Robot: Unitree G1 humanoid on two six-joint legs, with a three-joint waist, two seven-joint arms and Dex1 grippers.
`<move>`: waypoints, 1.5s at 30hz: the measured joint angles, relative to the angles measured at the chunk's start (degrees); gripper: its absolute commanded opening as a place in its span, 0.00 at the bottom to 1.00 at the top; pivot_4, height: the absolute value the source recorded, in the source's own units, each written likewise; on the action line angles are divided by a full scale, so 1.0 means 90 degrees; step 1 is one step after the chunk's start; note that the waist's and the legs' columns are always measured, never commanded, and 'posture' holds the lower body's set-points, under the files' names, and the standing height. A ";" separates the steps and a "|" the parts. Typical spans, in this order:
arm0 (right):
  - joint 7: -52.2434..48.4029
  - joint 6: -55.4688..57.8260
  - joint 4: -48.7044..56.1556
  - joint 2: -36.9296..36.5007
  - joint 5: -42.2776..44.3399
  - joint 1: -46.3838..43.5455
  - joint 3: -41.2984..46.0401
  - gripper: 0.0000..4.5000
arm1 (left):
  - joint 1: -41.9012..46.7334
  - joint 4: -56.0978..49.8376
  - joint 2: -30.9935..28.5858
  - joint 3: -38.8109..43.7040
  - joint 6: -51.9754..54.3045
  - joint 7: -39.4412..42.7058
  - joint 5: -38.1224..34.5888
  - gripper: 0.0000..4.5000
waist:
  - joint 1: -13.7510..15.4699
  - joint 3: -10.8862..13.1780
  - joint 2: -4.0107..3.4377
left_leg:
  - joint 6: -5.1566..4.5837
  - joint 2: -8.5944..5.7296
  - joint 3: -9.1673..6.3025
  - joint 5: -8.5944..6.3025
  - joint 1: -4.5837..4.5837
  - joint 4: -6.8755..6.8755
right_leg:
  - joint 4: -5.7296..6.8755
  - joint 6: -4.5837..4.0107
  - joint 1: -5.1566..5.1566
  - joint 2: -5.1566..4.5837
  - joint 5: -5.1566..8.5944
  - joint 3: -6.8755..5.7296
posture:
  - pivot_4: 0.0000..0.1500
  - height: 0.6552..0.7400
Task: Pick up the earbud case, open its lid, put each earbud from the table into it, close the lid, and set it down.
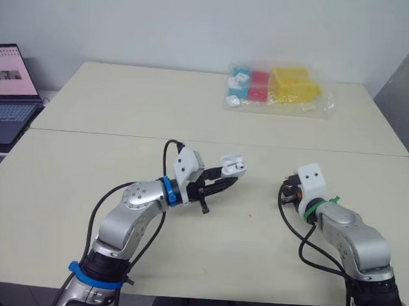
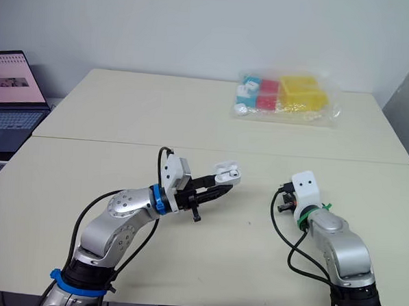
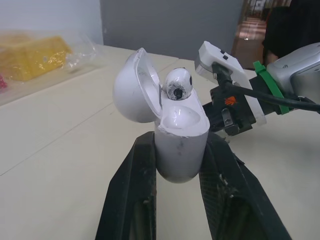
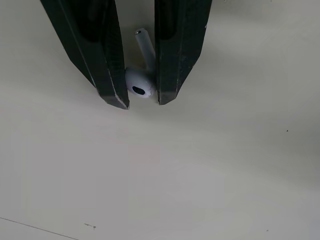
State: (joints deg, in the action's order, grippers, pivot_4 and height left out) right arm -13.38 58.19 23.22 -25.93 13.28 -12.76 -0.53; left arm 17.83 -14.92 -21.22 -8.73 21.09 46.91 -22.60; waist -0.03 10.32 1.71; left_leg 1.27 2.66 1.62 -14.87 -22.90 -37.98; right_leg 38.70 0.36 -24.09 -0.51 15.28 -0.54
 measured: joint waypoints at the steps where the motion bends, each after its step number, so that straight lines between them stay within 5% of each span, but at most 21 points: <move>1: -0.0246 -0.0005 0.0049 -0.0256 0.0084 0.0034 -0.0023 0.09 | -0.0011 -0.0002 -0.0003 0.0000 -0.0004 0.0000 0.0002 0.17 | 0.0001 0.0000 -0.0001 | 0.0000 -0.0002 0.0000 0.0000 0.0000 0.0001 | -0.0002 0.0000 -0.0001 -0.0001 0.0000 0.0000 | 1.00 0.97; 5: -0.2481 -0.0796 0.0228 -0.2437 0.0405 0.0222 -0.0357 0.09 | -0.0117 -0.0025 -0.0090 0.0001 -0.0017 0.0006 0.0015 0.17 | -0.0012 0.0004 -0.0007 | -0.0002 -0.0005 0.0002 -0.0001 0.0001 0.0003 | -0.0014 0.0001 0.0001 -0.0003 0.0000 -0.0001 | 1.00 0.97; 13: -0.5723 -0.3967 -0.0845 -0.4332 -0.0236 0.0193 -0.1268 0.09 | -0.0185 -0.0073 -0.0113 -0.0059 -0.0022 -0.0001 0.0018 0.17 | -0.0029 0.0005 -0.0004 | -0.0002 0.0005 0.0006 -0.0001 0.0012 -0.0004 | 0.0002 -0.0001 0.0004 0.0010 0.0001 -0.0001 | 1.00 0.97; 19: -0.6925 -0.5595 -0.2090 -0.4544 -0.1170 -0.0592 -0.1860 0.09 | -0.0401 -0.0294 -0.0133 -0.0098 -0.0016 -0.0027 0.0027 0.17 | -0.0030 0.0005 -0.0005 | -0.0001 0.0005 0.0006 0.0000 0.0019 -0.0005 | 0.0006 0.0000 0.0004 0.0008 -0.0001 0.0006 | 1.00 0.97; 28: -0.7391 -0.6040 -0.2517 -0.4421 -0.1604 -0.0919 -0.1969 0.09 | -0.0471 -0.0419 -0.0173 -0.0100 0.0016 -0.0137 0.0025 0.17 | -0.0010 0.0005 -0.0005 | -0.0001 0.0002 0.0008 0.0001 0.0029 -0.0014 | 0.0014 0.0000 0.0017 -0.0003 -0.0002 0.0007 | 1.00 0.97; 35: -0.7285 -0.6038 -0.2652 -0.4292 -0.1791 -0.0937 -0.1873 0.59 | -0.0478 -0.0443 -0.0178 -0.0101 0.0019 -0.0140 0.0023 0.17 | 0.0001 0.0005 -0.0004 | 0.0000 0.0000 0.0006 0.0000 0.0094 -0.0010 | 0.0005 -0.0001 0.0080 -0.0006 0.0000 0.0002 | 1.00 0.97; 45: -0.7397 -0.5200 -0.2103 -0.4332 -0.1278 -0.0635 -0.1360 0.61 | -0.0461 -0.0440 -0.0141 -0.0122 0.0018 -0.0140 0.0024 0.17 | -0.0002 0.0006 -0.0006 | 0.0000 0.0003 0.0005 0.0000 0.0098 -0.0005 | 0.0007 -0.0002 0.0083 -0.0006 0.0000 0.0004 | 1.00 0.97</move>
State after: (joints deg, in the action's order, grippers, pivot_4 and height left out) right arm -79.95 11.39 4.29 -64.91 1.78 -18.47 -12.78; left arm 13.68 -18.88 -22.49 -9.82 21.25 45.64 -22.39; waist -0.05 10.37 1.65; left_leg 1.27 2.68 1.66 -14.87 -22.02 -38.03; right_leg 38.76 0.34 -23.34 -0.56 15.28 -0.51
